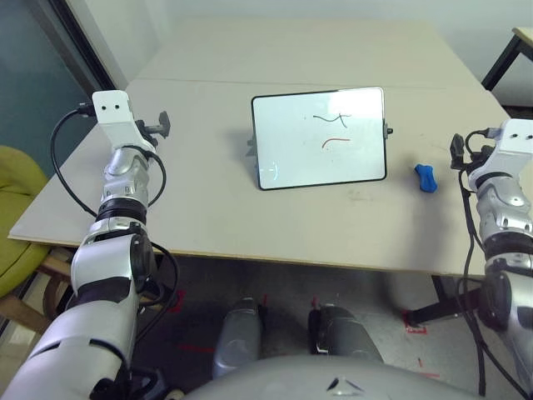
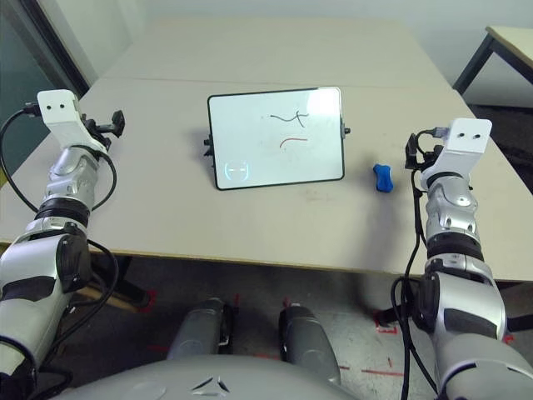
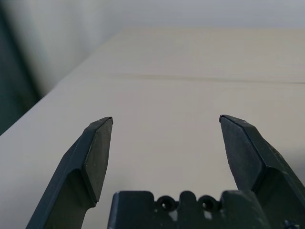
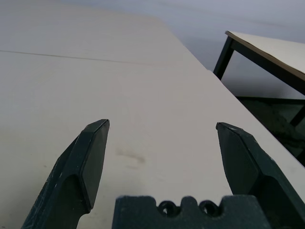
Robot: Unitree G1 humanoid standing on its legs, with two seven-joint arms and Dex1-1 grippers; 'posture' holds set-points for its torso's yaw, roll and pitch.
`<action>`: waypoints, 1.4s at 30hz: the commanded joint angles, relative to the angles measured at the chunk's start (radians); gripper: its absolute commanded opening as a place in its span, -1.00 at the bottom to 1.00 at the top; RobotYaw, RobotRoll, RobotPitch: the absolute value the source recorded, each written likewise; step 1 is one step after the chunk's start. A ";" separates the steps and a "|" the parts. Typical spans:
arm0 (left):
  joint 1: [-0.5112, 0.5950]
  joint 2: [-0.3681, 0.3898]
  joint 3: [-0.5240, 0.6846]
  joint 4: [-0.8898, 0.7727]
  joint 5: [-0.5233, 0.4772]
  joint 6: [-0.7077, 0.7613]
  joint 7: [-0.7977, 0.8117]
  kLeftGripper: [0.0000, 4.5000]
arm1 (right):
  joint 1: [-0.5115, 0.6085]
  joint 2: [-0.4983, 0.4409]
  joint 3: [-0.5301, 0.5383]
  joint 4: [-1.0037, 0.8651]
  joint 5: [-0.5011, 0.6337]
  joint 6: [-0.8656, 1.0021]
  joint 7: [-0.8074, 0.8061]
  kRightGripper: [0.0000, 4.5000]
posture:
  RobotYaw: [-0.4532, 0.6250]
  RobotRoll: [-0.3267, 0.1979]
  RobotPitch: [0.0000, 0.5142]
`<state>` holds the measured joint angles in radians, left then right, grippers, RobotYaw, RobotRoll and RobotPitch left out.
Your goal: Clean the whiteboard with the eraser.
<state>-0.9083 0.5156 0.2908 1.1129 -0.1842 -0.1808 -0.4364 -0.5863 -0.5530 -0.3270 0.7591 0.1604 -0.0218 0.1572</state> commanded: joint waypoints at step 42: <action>0.001 0.078 -0.245 -0.348 -0.039 0.470 -0.945 1.00 | -0.117 -0.064 0.283 -0.187 0.011 0.957 0.304 0.99 | 0.08 0.25 -0.75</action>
<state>-0.9203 0.5799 0.0395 0.7938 -0.2116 0.2824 -1.3908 -0.6932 -0.6175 -0.0513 0.5499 0.1827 0.9491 0.4552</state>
